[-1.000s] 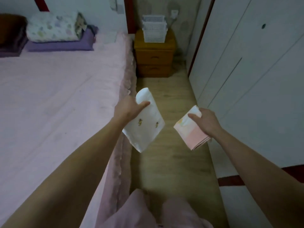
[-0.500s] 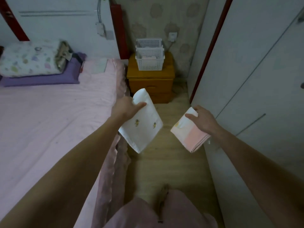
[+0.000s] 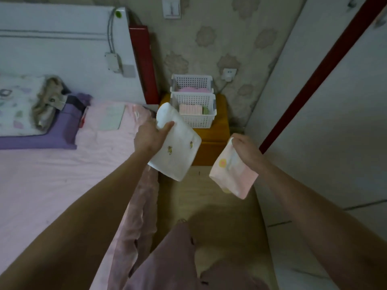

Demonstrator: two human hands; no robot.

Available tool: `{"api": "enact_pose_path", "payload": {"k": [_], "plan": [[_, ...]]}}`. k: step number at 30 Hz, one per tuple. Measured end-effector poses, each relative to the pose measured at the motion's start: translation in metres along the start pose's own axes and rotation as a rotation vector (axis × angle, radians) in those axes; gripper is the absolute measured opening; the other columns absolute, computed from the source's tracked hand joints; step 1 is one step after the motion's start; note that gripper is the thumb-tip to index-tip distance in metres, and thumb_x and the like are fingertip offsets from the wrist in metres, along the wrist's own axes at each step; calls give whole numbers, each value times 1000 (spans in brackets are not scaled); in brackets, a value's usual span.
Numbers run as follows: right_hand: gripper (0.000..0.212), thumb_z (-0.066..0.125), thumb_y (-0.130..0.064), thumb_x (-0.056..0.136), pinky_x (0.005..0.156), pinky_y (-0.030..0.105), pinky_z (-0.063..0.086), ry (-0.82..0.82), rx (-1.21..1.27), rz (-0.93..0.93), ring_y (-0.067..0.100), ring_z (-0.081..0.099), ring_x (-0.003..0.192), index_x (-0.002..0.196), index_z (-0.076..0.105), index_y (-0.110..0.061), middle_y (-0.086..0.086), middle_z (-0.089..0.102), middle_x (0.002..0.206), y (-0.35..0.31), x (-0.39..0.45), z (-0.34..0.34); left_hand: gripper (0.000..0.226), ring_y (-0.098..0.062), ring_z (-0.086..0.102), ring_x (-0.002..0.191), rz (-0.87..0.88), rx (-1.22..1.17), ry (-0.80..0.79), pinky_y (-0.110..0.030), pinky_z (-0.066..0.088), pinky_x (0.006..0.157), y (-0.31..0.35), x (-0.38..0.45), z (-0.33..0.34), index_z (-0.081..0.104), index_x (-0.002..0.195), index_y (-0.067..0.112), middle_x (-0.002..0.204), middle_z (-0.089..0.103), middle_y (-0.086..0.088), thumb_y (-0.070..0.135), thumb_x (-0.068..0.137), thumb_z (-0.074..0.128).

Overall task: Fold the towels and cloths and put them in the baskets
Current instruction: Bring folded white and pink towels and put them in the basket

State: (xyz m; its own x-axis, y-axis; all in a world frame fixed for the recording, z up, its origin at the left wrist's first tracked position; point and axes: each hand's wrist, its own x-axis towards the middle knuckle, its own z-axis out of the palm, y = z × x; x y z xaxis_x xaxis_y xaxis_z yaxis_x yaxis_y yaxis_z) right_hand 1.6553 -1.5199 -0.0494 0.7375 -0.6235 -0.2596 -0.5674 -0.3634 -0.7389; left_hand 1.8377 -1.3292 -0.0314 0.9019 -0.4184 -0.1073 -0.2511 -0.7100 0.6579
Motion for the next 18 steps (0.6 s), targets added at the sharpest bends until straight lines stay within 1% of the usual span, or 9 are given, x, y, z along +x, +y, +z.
{"api": "enact_pose_path", "payload": {"k": [2, 5, 6, 8, 9, 11, 14, 16, 18], "plan": [[29, 33, -26, 98, 69, 36, 34, 45, -17, 16, 25, 47, 71, 73, 45, -15, 5, 45, 73, -12, 48, -2, 59, -24, 61, 88, -22, -70, -13, -39, 51, 82, 11, 51, 4, 58, 119, 14, 107, 66, -7, 62, 86, 51], [38, 37, -37, 98, 67, 35, 38, 40, -71, 28, 25, 52, 71, 77, 52, -10, 7, 51, 74, -30, 108, -5, 57, -27, 63, 90, -56, -123, -30, -41, 51, 86, 28, 116, 14, 61, 113, 12, 105, 67, -9, 61, 85, 53], [41, 39, -43, 98, 66, 35, 40, 28, -101, 27, 24, 54, 69, 76, 55, -12, 6, 53, 73, -33, 127, -4, 58, -27, 63, 91, -67, -128, -41, -42, 51, 87, 32, 135, 20, 61, 112, 11, 104, 67, -9, 61, 85, 54], [41, 40, -50, 97, 63, 32, 40, 28, -152, 18, 18, 53, 64, 68, 51, -23, -1, 51, 67, -36, 169, -3, 60, -26, 63, 90, -81, -131, -64, -41, 51, 86, 37, 175, 34, 62, 114, 10, 103, 67, -8, 62, 85, 53], [41, 39, -51, 97, 61, 31, 38, 33, -170, 24, 16, 51, 63, 68, 50, -24, -4, 49, 65, -36, 193, -3, 62, -25, 63, 88, -92, -121, -73, -40, 51, 84, 39, 195, 41, 62, 113, 10, 101, 68, -8, 64, 85, 52], [43, 37, -51, 98, 57, 28, 36, 4, -185, 50, 16, 53, 67, 77, 55, -19, -4, 50, 68, -33, 241, -5, 63, -21, 63, 81, -122, -102, -95, -36, 51, 78, 42, 234, 57, 63, 112, 11, 98, 69, -7, 66, 84, 51], [46, 40, -48, 98, 62, 31, 37, -63, -110, 101, 20, 54, 73, 90, 60, -7, 3, 53, 76, -26, 309, -13, 66, -25, 64, 88, -152, -51, -91, -39, 53, 81, 52, 286, 82, 60, 117, 13, 101, 68, -6, 68, 82, 51], [44, 45, -47, 96, 67, 32, 37, -120, -94, 142, 20, 52, 73, 86, 60, -7, 3, 50, 75, -23, 349, -17, 68, -28, 64, 92, -180, -28, -103, -41, 52, 82, 61, 316, 100, 59, 118, 13, 103, 68, -7, 69, 81, 51], [34, 49, -45, 95, 66, 28, 36, -191, -62, 184, 12, 47, 66, 76, 54, -18, -3, 45, 71, -20, 383, -19, 68, -29, 63, 94, -232, -61, -135, -40, 51, 83, 68, 343, 117, 58, 120, 10, 106, 67, -10, 66, 82, 52]]}}
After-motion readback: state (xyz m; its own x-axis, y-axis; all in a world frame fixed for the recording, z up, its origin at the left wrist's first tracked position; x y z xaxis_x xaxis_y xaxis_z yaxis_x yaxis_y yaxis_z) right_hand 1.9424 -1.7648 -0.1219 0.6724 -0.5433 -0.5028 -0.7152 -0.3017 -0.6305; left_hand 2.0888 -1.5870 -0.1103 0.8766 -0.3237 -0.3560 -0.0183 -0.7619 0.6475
